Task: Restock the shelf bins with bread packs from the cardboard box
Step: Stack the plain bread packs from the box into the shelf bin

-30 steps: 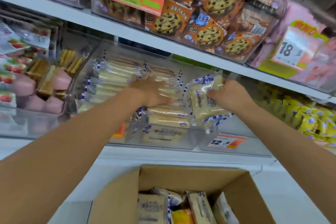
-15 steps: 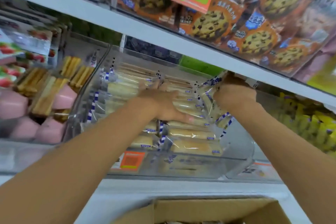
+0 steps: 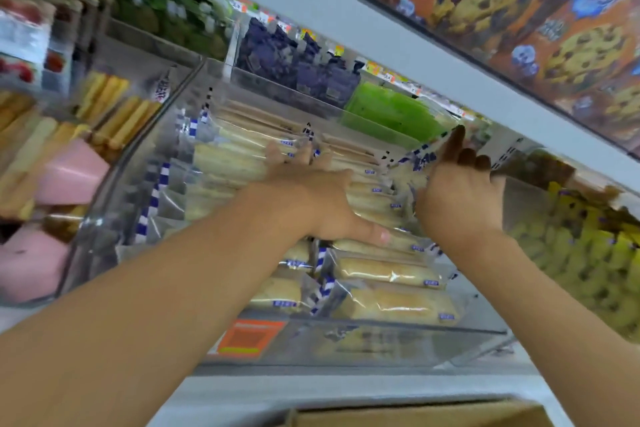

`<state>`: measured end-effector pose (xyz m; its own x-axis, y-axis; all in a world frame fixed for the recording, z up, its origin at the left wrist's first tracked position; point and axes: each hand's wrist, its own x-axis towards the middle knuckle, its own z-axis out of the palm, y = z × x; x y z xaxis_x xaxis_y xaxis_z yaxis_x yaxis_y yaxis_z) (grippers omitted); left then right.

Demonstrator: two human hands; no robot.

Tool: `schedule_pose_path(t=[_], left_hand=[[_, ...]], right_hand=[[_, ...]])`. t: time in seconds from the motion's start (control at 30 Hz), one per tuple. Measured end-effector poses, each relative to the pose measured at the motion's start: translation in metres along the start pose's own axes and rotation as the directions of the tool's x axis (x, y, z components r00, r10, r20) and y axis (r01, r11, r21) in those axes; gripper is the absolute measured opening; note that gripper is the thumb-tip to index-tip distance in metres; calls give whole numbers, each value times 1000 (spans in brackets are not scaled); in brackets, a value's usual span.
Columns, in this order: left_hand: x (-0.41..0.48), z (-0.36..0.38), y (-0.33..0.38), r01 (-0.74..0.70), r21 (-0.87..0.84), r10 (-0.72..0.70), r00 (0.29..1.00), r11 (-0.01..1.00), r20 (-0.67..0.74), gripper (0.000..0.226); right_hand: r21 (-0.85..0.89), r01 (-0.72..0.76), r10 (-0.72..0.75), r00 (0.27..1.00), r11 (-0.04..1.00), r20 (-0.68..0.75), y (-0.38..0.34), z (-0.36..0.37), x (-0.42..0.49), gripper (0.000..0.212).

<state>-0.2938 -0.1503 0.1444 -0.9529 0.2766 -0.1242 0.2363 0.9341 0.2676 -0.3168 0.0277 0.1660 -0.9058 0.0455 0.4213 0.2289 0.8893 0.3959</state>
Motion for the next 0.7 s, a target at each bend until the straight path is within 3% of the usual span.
schedule_pose_path(t=[0.07, 0.13, 0.23, 0.33, 0.47, 0.6, 0.7], left_hand=[[-1, -1, 0, -1, -7, 1, 1000, 1000, -2, 110], [-2, -1, 1, -2, -3, 2, 1000, 1000, -4, 111], [-4, -2, 2, -6, 0, 6, 1000, 1000, -6, 110], [-3, -2, 2, -1, 6, 1, 1000, 1000, -4, 110], [-3, -2, 1, 4, 18, -4, 1000, 1000, -2, 111], [-1, -1, 2, 0, 30, 0, 1000, 1000, 6, 111], [0, -1, 1, 2, 35, -3, 1000, 999, 16, 111]], right_hand=[[48, 7, -11, 996, 999, 87, -10, 5, 15, 93], [226, 24, -65, 983, 974, 173, -14, 11, 34, 88], [599, -66, -123, 955, 798, 269, -6, 10, 39, 73], [748, -109, -230, 914, 655, 334, -2, 17, 28, 72], [781, -207, -291, 847, 589, 444, -17, 18, 36, 78], [747, -36, -349, 868, 663, 352, -1, 25, 27, 69], [701, -12, -394, 820, 713, 415, -13, 25, 24, 91]])
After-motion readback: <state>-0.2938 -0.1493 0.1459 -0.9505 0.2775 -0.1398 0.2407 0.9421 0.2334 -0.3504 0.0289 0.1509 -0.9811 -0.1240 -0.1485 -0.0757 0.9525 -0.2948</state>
